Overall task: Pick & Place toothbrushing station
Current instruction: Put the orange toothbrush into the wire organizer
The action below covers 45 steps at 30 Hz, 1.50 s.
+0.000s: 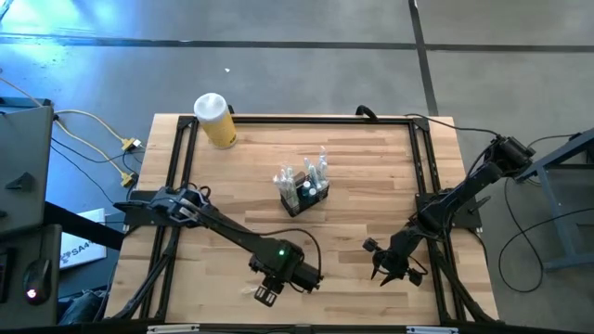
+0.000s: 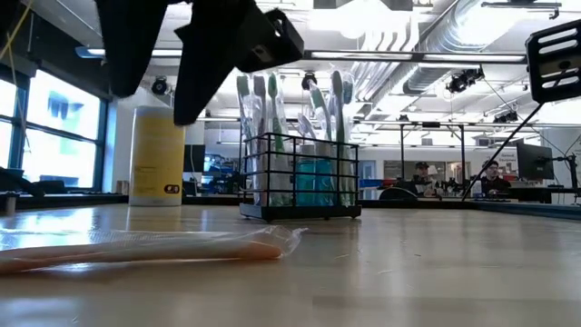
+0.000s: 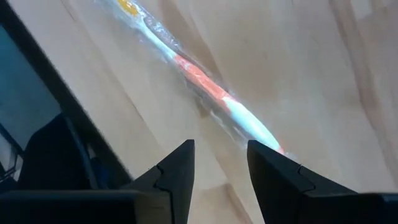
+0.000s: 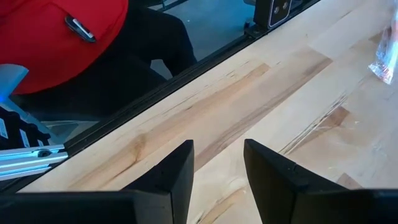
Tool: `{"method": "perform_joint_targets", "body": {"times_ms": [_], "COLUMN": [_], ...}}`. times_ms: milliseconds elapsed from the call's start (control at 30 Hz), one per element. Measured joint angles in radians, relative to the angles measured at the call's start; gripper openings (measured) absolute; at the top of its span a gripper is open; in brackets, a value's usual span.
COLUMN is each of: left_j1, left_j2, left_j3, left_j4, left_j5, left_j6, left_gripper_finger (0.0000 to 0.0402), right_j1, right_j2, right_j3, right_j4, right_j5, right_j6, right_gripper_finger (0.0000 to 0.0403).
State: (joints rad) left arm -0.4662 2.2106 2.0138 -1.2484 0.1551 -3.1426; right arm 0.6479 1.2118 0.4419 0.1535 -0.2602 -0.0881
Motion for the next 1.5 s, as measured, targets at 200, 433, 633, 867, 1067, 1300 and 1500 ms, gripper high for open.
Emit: {"method": "perform_joint_targets", "body": {"times_ms": [200, 433, 633, 867, 1067, 1300, 1500], "left_j1": [0.006, 0.015, 0.015, 0.015, 0.015, 0.030, 0.034], "left_j2": [0.031, 0.031, 0.031, 0.031, 0.039, 0.038, 0.050], "left_j3": [-0.002, -0.001, -0.001, -0.001, -0.001, -0.001, -0.001], "left_j4": [-0.013, -0.024, 0.000, 0.026, 0.048, 0.071, 0.078], "left_j5": [-0.026, -0.094, -0.103, -0.139, -0.151, -0.166, -0.160], "left_j6": [0.008, 0.057, 0.060, 0.062, 0.063, 0.008, 0.004], "left_gripper_finger": [0.0141, 0.0141, 0.0141, 0.0141, 0.0141, 0.0141, 0.0141], "right_j1": [0.000, 0.000, 0.000, 0.000, 0.000, 0.000, 0.000], "right_j2": [0.000, 0.000, 0.000, 0.000, 0.000, 0.000, 0.000], "right_j3": [0.000, 0.000, 0.000, 0.000, 0.000, 0.000, 0.000], "right_j4": [0.005, 0.012, 0.015, 0.015, 0.015, 0.015, 0.015], "right_j5": [0.000, -0.001, -0.001, -0.001, -0.001, 0.000, 0.007], "right_j6": [-0.013, -0.014, -0.014, -0.014, -0.014, -0.014, -0.014], "right_gripper_finger": [0.0133, 0.0133, 0.0133, 0.0133, 0.0133, 0.0133, 0.0133]}}
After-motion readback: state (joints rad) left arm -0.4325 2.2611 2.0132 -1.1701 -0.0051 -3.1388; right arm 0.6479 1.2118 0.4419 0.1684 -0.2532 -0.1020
